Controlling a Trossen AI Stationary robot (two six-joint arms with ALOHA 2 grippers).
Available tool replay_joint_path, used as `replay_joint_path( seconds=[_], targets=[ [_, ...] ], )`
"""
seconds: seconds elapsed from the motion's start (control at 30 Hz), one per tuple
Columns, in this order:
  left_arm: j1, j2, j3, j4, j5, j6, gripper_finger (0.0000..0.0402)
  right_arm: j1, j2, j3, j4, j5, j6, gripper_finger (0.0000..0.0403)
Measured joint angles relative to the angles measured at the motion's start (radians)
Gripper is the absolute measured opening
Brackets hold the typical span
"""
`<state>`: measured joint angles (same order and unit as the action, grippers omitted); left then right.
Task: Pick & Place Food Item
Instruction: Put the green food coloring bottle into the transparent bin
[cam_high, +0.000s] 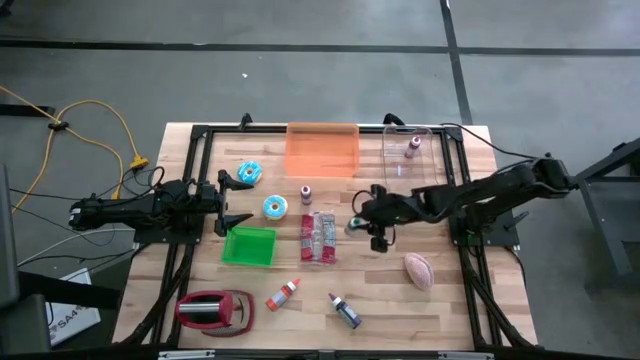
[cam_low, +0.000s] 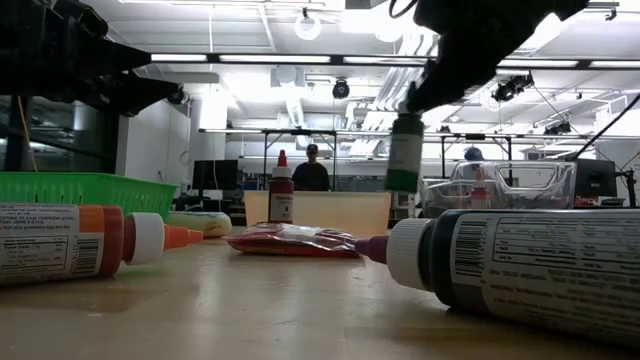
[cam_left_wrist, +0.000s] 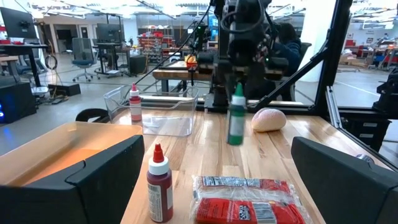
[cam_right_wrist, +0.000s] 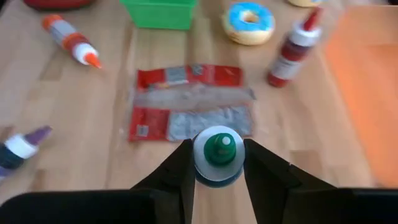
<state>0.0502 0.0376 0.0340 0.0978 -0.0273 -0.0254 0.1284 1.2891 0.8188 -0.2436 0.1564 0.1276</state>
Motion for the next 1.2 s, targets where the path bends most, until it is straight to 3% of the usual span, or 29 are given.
replay_joint_path(
  seconds=[0.53, 0.8, 1.07, 1.2],
  targets=[
    [0.000, 0.000, 0.000, 0.005, 0.002, 0.000, 0.0398, -0.091, -0.318, -0.001, -0.164, 0.209, 0.000, 0.0104],
    [0.000, 0.000, 0.000, 0.004, 0.002, 0.000, 0.0398, -0.098, -0.333, 0.000, -0.192, 0.241, -0.024, 0.0104],
    [0.000, 0.000, 0.000, 0.004, 0.001, 0.000, 0.0398, -0.105, -0.341, 0.000, -0.243, 0.417, -0.015, 0.0104],
    [0.000, 0.000, 0.000, 0.004, -0.002, 0.000, 0.0398, -0.155, -0.344, 0.000, -0.308, 0.446, 0.071, 0.0105]
  ],
)
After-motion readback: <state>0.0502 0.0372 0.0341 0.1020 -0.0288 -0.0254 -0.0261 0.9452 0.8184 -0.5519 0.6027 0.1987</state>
